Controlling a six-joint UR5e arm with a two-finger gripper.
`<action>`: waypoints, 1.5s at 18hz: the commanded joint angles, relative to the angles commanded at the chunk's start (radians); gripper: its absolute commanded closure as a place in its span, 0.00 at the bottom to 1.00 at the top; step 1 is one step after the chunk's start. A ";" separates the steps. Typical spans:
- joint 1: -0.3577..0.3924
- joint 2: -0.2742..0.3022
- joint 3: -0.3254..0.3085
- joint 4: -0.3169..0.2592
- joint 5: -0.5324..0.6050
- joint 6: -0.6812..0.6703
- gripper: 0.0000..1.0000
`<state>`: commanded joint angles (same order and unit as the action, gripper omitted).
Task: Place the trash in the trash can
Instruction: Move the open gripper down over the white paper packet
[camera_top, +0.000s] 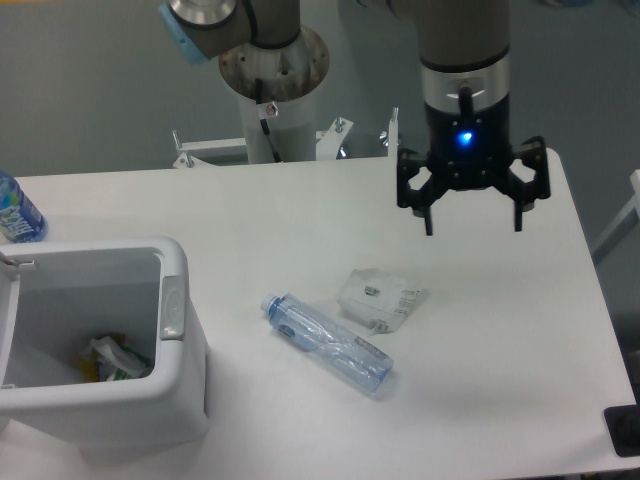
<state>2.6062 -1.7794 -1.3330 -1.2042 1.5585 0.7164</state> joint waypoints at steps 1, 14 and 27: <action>0.003 0.000 0.000 0.000 0.000 0.000 0.00; -0.014 -0.012 -0.204 0.190 0.005 -0.021 0.00; -0.092 -0.037 -0.451 0.206 0.120 0.478 0.00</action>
<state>2.5142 -1.8162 -1.7839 -0.9986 1.6781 1.1945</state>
